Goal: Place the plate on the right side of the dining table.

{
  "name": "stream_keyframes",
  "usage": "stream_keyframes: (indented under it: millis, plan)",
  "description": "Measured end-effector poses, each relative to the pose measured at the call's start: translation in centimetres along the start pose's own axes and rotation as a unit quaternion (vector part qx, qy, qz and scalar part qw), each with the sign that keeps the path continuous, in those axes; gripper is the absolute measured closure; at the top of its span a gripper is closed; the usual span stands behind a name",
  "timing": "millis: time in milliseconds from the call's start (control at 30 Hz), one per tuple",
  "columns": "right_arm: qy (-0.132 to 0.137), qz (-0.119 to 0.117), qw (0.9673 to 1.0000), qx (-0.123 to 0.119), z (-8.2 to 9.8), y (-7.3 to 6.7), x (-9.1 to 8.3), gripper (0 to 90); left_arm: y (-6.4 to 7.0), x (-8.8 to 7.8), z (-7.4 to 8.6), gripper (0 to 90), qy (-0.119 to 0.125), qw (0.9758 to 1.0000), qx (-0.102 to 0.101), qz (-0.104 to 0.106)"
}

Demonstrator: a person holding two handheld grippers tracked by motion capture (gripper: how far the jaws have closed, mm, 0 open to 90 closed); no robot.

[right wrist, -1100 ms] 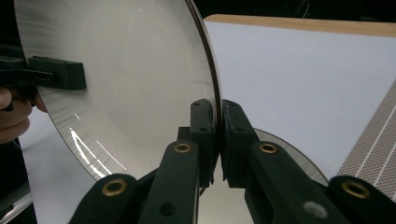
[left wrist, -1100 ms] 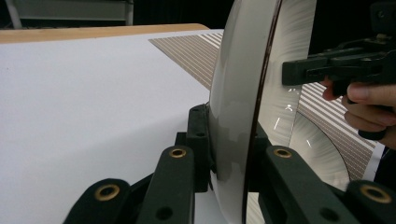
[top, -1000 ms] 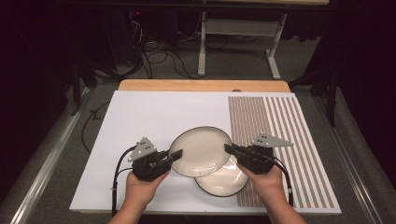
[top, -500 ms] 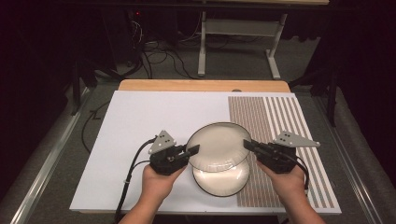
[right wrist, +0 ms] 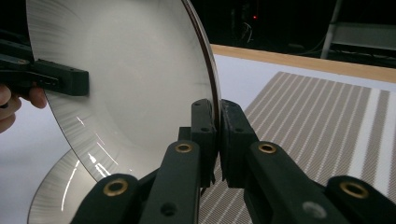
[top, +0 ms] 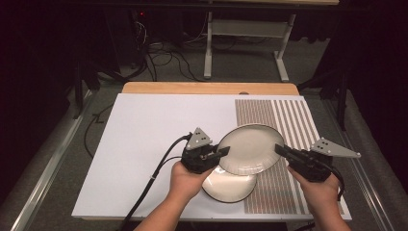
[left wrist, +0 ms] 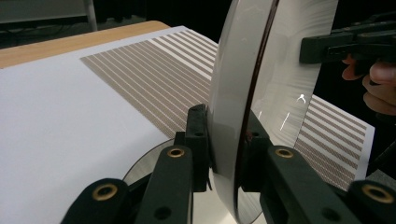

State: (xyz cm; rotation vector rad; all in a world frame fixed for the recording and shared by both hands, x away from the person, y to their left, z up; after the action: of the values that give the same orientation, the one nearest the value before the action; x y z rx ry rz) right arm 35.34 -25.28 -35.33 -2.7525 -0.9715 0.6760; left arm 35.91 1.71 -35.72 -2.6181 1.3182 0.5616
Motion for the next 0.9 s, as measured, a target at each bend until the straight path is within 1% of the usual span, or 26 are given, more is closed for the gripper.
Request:
stream_keyframes:
  millis: [167, 300, 367, 433, 500, 567, 600, 633, 900]
  plan:
    - [0.007, 0.014, 0.9998, 0.007, 0.0, 1.4, -1.2, 87.7, 0.4, 1.7, -0.8, 78.2, -0.005, 0.9999, 0.007, 0.010]
    - [0.012, 0.023, 0.9996, 0.013, 0.0, 2.3, -1.9, 87.7, 0.7, 2.9, -1.4, 78.2, -0.007, 0.9998, 0.008, 0.015]
    - [0.014, 0.028, 0.9993, 0.019, -0.1, 2.9, -2.3, 87.7, 0.9, 3.6, -1.7, 78.0, -0.009, 0.9998, 0.007, 0.019]
    - [0.017, 0.034, 0.9991, 0.022, -0.1, 3.4, -2.6, 87.7, 1.2, 4.7, -2.0, 78.0, -0.011, 0.9996, 0.007, 0.024]
    - [0.017, 0.043, 0.9987, 0.022, 0.0, 4.1, -3.0, 87.6, 1.3, 5.3, -2.1, 77.9, -0.014, 0.9996, 0.008, 0.026]
    - [0.018, 0.049, 0.9982, 0.029, 0.1, 4.8, -3.4, 87.6, 1.6, 6.1, -2.3, 77.9, -0.016, 0.9994, 0.012, 0.027]
    - [0.020, 0.050, 0.9981, 0.031, 0.1, 5.0, -3.5, 87.6, 1.7, 6.6, -2.4, 77.9, -0.017, 0.9994, 0.012, 0.028]
    - [0.019, 0.053, 0.9978, 0.034, 0.2, 5.5, -3.7, 87.5, 1.8, 6.8, -2.4, 77.9, -0.017, 0.9994, 0.011, 0.029]
    - [0.019, 0.076, 0.9960, 0.041, 0.7, 7.2, -4.7, 87.6, 2.3, 9.5, -2.7, 76.7, -0.025, 0.9990, 0.003, 0.036]
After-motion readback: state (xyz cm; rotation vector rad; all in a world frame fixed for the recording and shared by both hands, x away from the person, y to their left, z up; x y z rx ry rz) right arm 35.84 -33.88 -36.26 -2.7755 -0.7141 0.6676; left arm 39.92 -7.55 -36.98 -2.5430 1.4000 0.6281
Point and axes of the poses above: each handheld gripper's, and its own axes: x roughly forward along the jaws, z roughly out of its underside, y roughly to its right, the point moved 4 cm from there along x, roughly forward along the jaws, and after that the axes turned 10 degrees about x, right-handed, at the moved point
